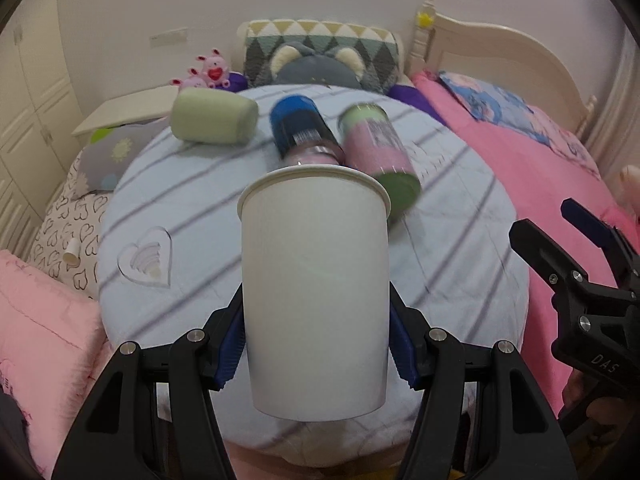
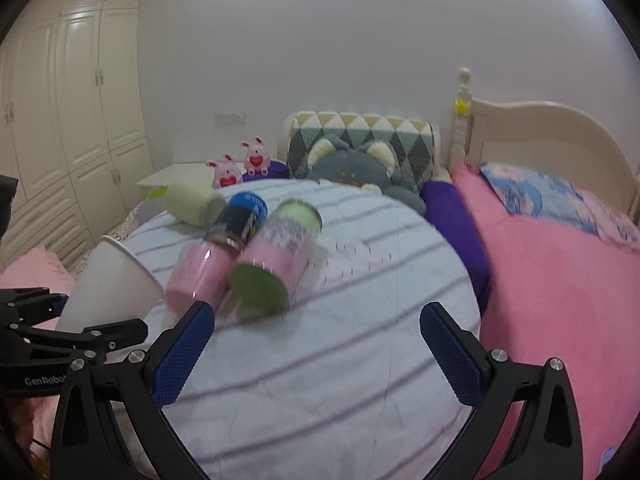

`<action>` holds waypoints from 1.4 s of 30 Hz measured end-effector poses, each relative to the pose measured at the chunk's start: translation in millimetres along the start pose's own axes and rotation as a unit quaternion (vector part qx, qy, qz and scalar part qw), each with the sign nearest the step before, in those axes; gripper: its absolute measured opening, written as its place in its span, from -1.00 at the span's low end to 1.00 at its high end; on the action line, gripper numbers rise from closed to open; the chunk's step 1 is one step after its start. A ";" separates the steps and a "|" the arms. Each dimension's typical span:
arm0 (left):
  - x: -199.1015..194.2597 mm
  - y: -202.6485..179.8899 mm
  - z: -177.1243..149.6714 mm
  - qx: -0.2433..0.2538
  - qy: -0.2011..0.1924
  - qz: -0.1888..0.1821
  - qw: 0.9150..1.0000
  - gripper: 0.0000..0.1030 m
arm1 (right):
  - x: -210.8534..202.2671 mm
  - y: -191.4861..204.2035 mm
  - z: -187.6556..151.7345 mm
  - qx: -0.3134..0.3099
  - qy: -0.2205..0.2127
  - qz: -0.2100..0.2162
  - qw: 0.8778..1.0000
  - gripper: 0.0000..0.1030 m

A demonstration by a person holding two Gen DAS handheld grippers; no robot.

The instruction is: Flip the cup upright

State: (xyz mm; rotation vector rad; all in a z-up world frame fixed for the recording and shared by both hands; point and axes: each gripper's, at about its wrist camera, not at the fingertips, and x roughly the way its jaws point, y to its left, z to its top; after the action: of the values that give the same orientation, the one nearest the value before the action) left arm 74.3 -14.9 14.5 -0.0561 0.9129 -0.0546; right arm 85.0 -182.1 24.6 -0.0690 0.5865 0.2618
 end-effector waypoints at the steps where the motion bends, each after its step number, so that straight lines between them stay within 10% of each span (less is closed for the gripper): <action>1: 1.2 -2.2 -4.5 0.000 0.004 -0.001 1.000 0.22 | -1.8 -0.4 -6.5 0.002 0.003 -0.001 1.000 1.00; 13: 28.9 -14.5 -32.0 -0.010 0.046 -0.019 0.999 0.24 | 0.9 -9.1 -36.8 0.009 0.028 -0.002 1.000 1.00; 18: 26.0 -22.7 -33.4 0.015 0.023 0.009 1.000 0.86 | 1.9 -13.3 -38.6 0.019 0.036 -0.001 0.999 1.00; 42: -39.4 77.3 -28.0 -0.002 -0.039 0.024 0.999 0.88 | -15.2 62.4 -9.0 0.002 0.024 0.006 1.000 1.00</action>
State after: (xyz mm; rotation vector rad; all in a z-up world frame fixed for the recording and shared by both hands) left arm 30.0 64.3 22.9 -0.0401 0.8357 -0.0062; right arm 51.6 -126.5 26.2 -0.0679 0.6358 0.2712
